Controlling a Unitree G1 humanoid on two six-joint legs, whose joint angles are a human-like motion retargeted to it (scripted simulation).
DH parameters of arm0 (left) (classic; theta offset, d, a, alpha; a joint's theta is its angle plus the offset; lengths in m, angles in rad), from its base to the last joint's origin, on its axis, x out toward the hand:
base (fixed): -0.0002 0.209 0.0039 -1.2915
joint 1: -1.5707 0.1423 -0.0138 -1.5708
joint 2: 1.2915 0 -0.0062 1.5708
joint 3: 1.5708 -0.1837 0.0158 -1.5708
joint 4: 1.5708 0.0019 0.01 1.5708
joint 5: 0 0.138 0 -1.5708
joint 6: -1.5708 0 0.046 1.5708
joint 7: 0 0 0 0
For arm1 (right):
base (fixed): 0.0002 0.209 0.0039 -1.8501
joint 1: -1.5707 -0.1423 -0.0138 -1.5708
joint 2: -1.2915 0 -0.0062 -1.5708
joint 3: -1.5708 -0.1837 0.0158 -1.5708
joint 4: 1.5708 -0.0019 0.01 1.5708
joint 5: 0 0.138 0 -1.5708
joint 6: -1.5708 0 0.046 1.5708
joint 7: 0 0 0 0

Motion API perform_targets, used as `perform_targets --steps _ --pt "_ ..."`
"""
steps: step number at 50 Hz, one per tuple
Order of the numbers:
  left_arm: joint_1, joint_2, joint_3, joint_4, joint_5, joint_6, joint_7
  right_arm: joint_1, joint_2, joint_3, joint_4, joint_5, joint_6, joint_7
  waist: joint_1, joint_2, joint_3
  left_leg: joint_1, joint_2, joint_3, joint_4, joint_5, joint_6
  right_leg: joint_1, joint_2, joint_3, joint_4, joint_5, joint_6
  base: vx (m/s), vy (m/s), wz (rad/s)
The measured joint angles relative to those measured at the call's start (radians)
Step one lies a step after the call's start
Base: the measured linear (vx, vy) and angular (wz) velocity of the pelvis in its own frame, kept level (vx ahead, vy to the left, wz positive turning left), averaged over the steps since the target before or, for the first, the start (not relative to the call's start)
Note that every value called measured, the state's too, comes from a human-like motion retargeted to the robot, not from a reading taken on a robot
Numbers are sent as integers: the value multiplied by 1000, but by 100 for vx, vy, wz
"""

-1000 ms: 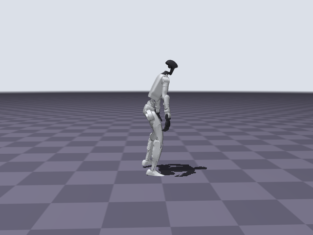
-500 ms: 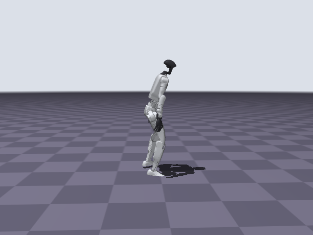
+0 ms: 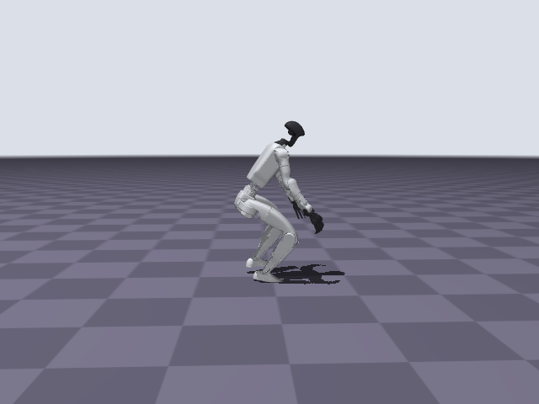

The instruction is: In place motions

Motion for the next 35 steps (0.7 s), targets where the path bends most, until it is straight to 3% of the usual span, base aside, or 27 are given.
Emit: perform_targets --steps 6,12,18,21,23,25,27,28,30,33,35 --pt "121 0 -21 75 68 32 -67 114 -2 6 82 -49 35 33 7 20 -22 190 -24 8 -262 66 -64 223 18 -5 -293 76 89 0 0 0" --pt "354 -20 -85 102 223 5 -52 354 -23 -4 147 -182 98 46 -14 49 -19 530 -91 37 -751 253 -127 591 50 -38 -791 256 167 7 0 21" --pt "637 -192 77 189 67 -84 35 583 -13 -98 337 -180 95 11 -4 47 -34 960 -164 176 -1368 512 -166 978 68 -132 -1323 470 194 18 -4 3" --pt "780 -251 179 229 29 -128 59 684 5 -176 443 -159 107 23 -10 49 -47 1157 -196 239 -1588 588 -178 1142 89 -173 -1483 530 208 32 -3 -16" --pt "872 -277 227 262 17 -132 83 751 7 -224 507 -140 122 65 -23 55 -91 1241 -229 256 -1696 618 -174 1219 115 -204 -1583 567 201 42 8 -14" --pt "958 -291 262 312 17 -131 75 818 -11 -259 564 -111 144 146 -35 67 -174 1302 -233 402 -1750 597 -217 1264 125 -301 -1623 551 238 45 16 -7" --pt "994 -285 263 371 34 -111 59 879 -14 -309 564 -65 204 253 -40 62 -238 1238 -248 264 -1714 592 -191 1210 103 -216 -1578 532 222 35 10 13" --pt "1002 -283 257 386 41 -91 60 896 -7 -327 564 -28 235 288 -33 60 -238 1224 -252 196 -1696 596 -181 1194 112 -145 -1566 531 210 18 2 -3" --pt "1016 -287 245 391 32 -47 88 909 12 -342 564 56 247 308 -38 59 -213 1261 -232 269 -1686 593 -184 1227 102 -220 -1562 541 210 -2 -3 -2" --pt "1004 -286 240 390 16 -43 85 893 42 -321 564 155 153 260 -43 51 -188 1314 -226 293 -1693 590 -191 1278 101 -239 -1569 539 217 -2 -4 -9" --pt "1004 -284 230 359 51 -51 49 888 59 -291 550 151 125 242 -51 54 -211 1326 -228 290 -1701 589 -193 1285 107 -226 -1575 539 215 16 2 -4"
